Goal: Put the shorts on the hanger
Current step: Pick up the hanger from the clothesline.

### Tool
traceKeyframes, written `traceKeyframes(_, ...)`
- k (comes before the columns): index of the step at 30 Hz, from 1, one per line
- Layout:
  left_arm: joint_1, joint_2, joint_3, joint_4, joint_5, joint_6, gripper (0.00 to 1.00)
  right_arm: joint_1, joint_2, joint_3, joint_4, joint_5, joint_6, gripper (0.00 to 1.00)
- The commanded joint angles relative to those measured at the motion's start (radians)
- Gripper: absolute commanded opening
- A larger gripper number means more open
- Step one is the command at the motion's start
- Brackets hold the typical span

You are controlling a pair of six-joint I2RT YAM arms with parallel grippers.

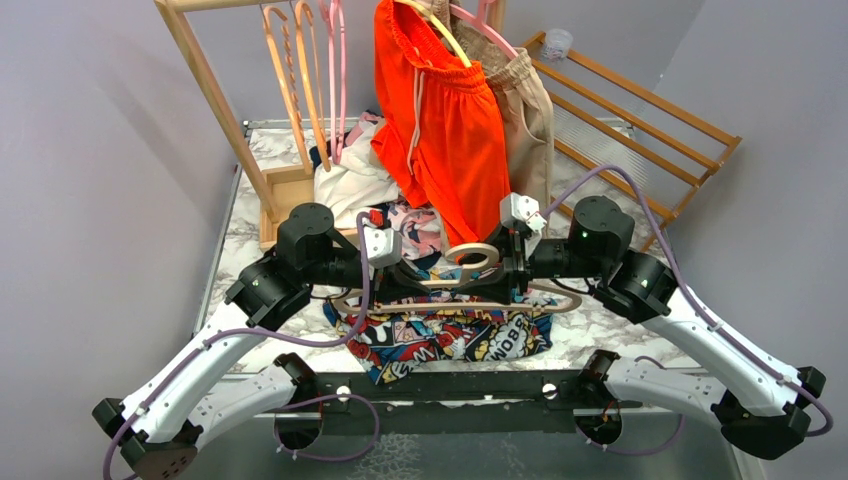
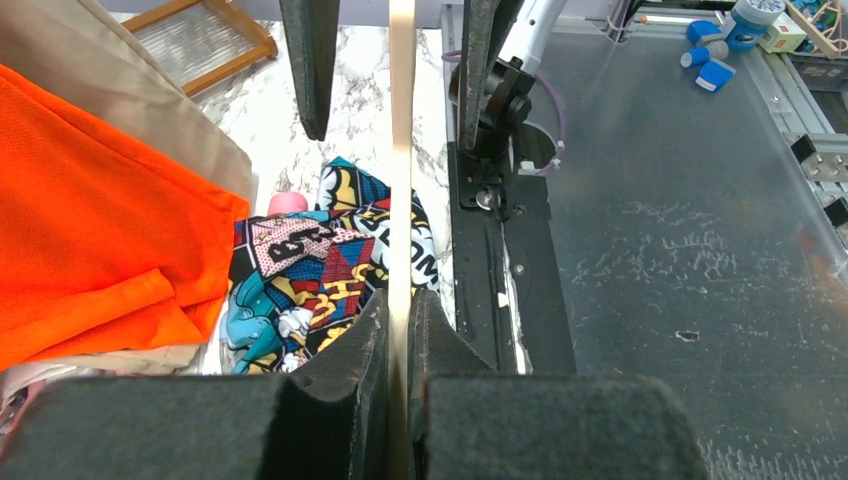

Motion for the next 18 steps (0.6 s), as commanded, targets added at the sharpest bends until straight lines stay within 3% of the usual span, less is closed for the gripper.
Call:
traceKeyframes(1, 0.004, -0.011, 0.007, 0.029, 0.060, 0.018, 0.00, 0.006, -0.003, 0.002, 0.071, -0.025, 0.006, 0.53)
traceKeyframes(5, 0.004, -0.008, 0.006, 0.027, 0.062, 0.019, 0.00, 0.006, -0.009, 0.007, 0.049, -0.050, -0.010, 0.49)
traceKeyframes(11, 0.004, 0.006, 0.017, 0.027, 0.067, 0.022, 0.00, 0.005, 0.001, 0.014, -0.014, -0.052, -0.032, 0.32)
traceKeyframes(18, 0.004, 0.022, 0.029, 0.026, 0.072, 0.016, 0.00, 0.006, 0.009, 0.026, -0.055, -0.037, -0.048, 0.29)
